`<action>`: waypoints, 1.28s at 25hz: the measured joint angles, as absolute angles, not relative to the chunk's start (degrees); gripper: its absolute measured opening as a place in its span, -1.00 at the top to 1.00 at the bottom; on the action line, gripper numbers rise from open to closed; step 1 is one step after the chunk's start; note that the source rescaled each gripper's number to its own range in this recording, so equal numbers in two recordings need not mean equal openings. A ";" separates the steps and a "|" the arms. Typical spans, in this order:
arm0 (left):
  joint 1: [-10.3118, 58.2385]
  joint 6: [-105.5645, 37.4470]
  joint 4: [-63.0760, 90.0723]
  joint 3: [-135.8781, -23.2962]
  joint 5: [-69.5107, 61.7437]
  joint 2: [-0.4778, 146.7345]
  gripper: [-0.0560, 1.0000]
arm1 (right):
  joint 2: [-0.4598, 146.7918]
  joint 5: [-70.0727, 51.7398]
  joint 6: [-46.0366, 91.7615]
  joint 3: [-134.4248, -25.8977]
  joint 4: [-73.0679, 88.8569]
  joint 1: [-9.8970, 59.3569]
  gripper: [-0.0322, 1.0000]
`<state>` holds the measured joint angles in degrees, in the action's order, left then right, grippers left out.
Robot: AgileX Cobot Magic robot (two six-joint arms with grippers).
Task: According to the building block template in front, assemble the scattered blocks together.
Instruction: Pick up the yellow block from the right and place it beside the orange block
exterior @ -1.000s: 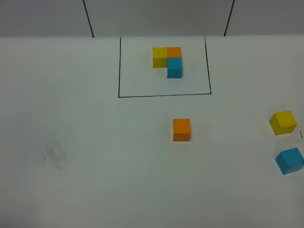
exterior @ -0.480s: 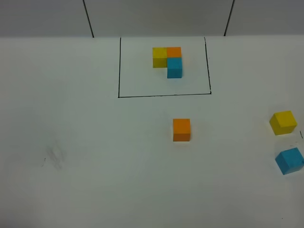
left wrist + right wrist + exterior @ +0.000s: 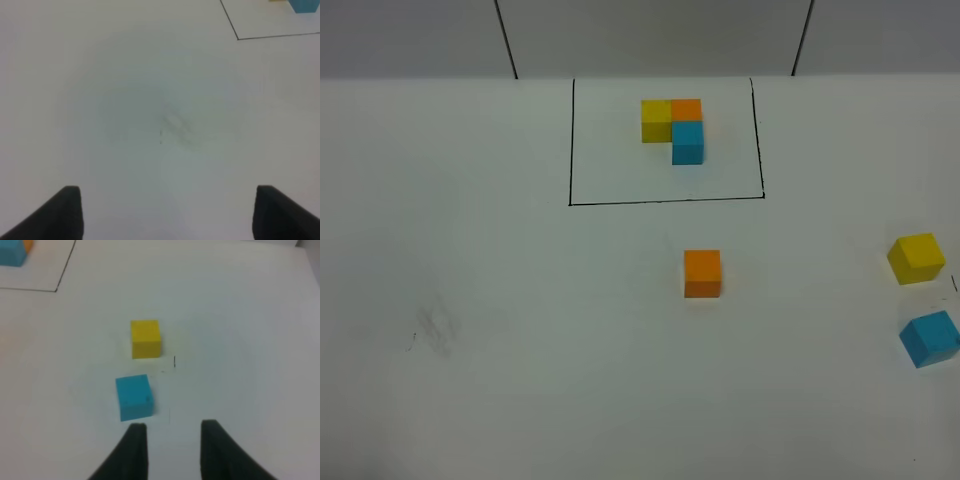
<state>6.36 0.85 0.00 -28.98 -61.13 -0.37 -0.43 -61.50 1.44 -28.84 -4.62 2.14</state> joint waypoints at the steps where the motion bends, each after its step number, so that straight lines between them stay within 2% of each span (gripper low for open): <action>1: 6.26 0.85 -0.31 -28.98 -61.13 -0.37 -0.03 | -0.43 -61.50 1.44 -28.84 -4.62 2.14 0.94; 9: 2.76 0.79 -0.36 -28.98 -61.13 -0.37 -0.03 | -0.43 -61.50 1.44 -28.84 -4.62 2.14 0.94; 32: 2.71 0.79 -0.36 -28.98 -61.13 -0.37 -0.03 | -0.43 -61.50 1.44 -28.84 -4.62 2.14 0.94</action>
